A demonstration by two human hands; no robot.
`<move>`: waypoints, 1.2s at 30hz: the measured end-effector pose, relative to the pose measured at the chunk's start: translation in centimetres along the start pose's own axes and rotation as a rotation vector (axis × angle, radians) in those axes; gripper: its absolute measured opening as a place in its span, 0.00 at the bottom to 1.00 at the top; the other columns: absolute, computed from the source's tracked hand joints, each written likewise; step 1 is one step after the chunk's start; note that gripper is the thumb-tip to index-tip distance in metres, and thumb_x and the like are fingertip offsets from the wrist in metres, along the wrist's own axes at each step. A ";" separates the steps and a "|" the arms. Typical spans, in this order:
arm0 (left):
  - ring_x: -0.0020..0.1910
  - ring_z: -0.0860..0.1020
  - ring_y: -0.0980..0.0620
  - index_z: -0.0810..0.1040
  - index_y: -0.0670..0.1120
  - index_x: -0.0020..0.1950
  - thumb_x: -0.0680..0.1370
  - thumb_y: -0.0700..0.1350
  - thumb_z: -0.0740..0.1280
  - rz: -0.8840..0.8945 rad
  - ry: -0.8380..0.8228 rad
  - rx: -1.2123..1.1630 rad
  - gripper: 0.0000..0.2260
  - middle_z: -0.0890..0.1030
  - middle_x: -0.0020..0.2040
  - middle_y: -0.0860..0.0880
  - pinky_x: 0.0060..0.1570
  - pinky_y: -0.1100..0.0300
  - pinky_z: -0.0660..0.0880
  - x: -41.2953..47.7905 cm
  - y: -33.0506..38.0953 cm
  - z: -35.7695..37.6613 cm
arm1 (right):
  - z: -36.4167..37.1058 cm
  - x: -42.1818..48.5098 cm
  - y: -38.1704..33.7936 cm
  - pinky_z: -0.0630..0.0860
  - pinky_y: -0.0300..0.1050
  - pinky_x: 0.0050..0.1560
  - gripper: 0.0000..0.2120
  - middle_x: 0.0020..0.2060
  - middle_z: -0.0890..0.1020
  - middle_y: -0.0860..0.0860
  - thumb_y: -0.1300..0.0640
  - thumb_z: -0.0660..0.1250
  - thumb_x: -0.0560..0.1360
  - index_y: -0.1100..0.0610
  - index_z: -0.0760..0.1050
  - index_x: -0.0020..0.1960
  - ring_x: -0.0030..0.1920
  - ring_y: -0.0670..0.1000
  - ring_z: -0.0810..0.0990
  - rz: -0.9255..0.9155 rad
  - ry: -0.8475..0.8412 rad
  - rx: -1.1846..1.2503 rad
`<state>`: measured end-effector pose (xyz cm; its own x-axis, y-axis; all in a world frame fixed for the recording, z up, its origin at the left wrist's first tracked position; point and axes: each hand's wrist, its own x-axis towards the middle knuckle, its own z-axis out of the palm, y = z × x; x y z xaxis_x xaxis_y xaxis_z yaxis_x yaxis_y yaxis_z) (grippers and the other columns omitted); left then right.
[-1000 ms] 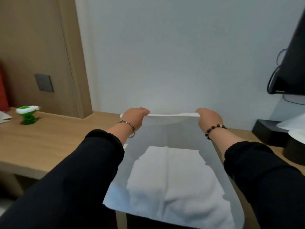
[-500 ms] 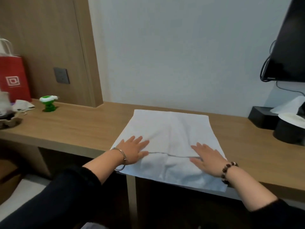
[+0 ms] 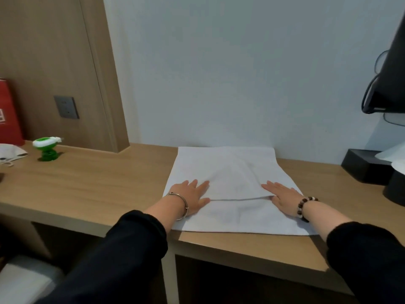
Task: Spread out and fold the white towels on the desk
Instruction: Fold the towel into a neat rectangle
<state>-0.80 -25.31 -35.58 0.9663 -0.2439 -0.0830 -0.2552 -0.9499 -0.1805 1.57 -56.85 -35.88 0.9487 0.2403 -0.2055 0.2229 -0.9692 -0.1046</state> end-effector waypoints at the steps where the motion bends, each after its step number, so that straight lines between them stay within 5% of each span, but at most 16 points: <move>1: 0.70 0.63 0.44 0.41 0.56 0.77 0.80 0.62 0.45 0.041 -0.008 0.042 0.27 0.58 0.75 0.47 0.61 0.48 0.68 0.3 -0.3 -0.3 | -0.2 0.5 -0.1 0.43 0.51 0.74 0.25 0.77 0.45 0.45 0.56 0.46 0.83 0.45 0.45 0.77 0.76 0.47 0.44 0.013 -0.004 0.021; 6: 0.54 0.76 0.41 0.40 0.53 0.77 0.82 0.56 0.48 0.214 -0.028 0.176 0.27 0.70 0.65 0.44 0.50 0.50 0.72 0.5 -1.8 -1.8 | -0.4 1.2 -1.0 0.51 0.44 0.74 0.26 0.76 0.56 0.48 0.65 0.50 0.80 0.49 0.58 0.75 0.76 0.49 0.54 0.074 0.099 0.181; 10: 0.46 0.77 0.43 0.43 0.51 0.77 0.78 0.39 0.57 0.165 0.039 0.270 0.32 0.77 0.53 0.44 0.38 0.54 0.70 -0.1 -1.8 -2.7 | -0.4 1.0 -1.5 0.59 0.47 0.72 0.27 0.70 0.69 0.49 0.69 0.55 0.74 0.51 0.68 0.70 0.71 0.51 0.65 0.162 0.291 0.139; 15: 0.52 0.78 0.43 0.71 0.48 0.64 0.75 0.34 0.57 -0.013 0.275 0.157 0.19 0.78 0.56 0.46 0.40 0.57 0.66 -0.6 -1.9 -4.9 | -2.8 0.2 -2.8 0.72 0.48 0.58 0.23 0.60 0.78 0.53 0.68 0.54 0.74 0.51 0.76 0.62 0.63 0.58 0.72 0.264 0.582 0.217; 21: 0.52 0.77 0.45 0.74 0.49 0.58 0.74 0.33 0.56 -0.081 0.498 0.101 0.18 0.78 0.55 0.49 0.38 0.58 0.65 -2.3 -2.7 -7.2 | -6.1 -2.1 -4.2 0.66 0.49 0.60 0.17 0.51 0.82 0.57 0.71 0.58 0.72 0.59 0.81 0.52 0.51 0.59 0.78 0.174 0.920 0.085; 26: 0.47 0.75 0.47 0.75 0.48 0.49 0.71 0.32 0.57 -0.072 0.613 0.094 0.15 0.78 0.48 0.50 0.33 0.59 0.61 -6.1 -2.4 -7.3 | -6.0 -5.9 -5.6 0.64 0.50 0.48 0.12 0.38 0.81 0.60 0.73 0.60 0.67 0.63 0.80 0.38 0.40 0.62 0.77 0.137 1.041 0.062; 30: 0.44 0.74 0.52 0.76 0.48 0.49 0.72 0.35 0.56 -0.017 0.430 0.193 0.14 0.77 0.46 0.53 0.33 0.61 0.68 -9.2 -1.4 -4.3 | -2.9 -9.2 -6.1 0.63 0.46 0.44 0.11 0.30 0.76 0.53 0.69 0.58 0.68 0.58 0.70 0.31 0.37 0.58 0.75 0.169 0.761 -0.098; 33: 0.62 0.71 0.51 0.69 0.53 0.67 0.78 0.47 0.57 0.074 0.211 0.057 0.18 0.74 0.62 0.52 0.57 0.56 0.70 -10.5 -0.4 -1.4 | 0.3 -10.5 -5.8 0.67 0.48 0.62 0.16 0.57 0.78 0.50 0.64 0.56 0.75 0.54 0.76 0.57 0.61 0.55 0.74 0.106 0.362 0.039; 36: 0.70 0.64 0.49 0.60 0.53 0.74 0.80 0.51 0.54 0.181 0.151 -0.030 0.22 0.66 0.72 0.51 0.68 0.54 0.59 -10.8 0.4 0.5 | 2.6 -11.1 -5.0 0.53 0.53 0.74 0.25 0.76 0.58 0.49 0.61 0.52 0.79 0.50 0.59 0.75 0.75 0.51 0.56 0.004 0.133 0.083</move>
<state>-11.39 -22.97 -35.20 0.8995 -0.4353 0.0367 -0.4261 -0.8928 -0.1462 -10.63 -54.50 -35.64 0.9720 0.2222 -0.0763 0.2051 -0.9611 -0.1850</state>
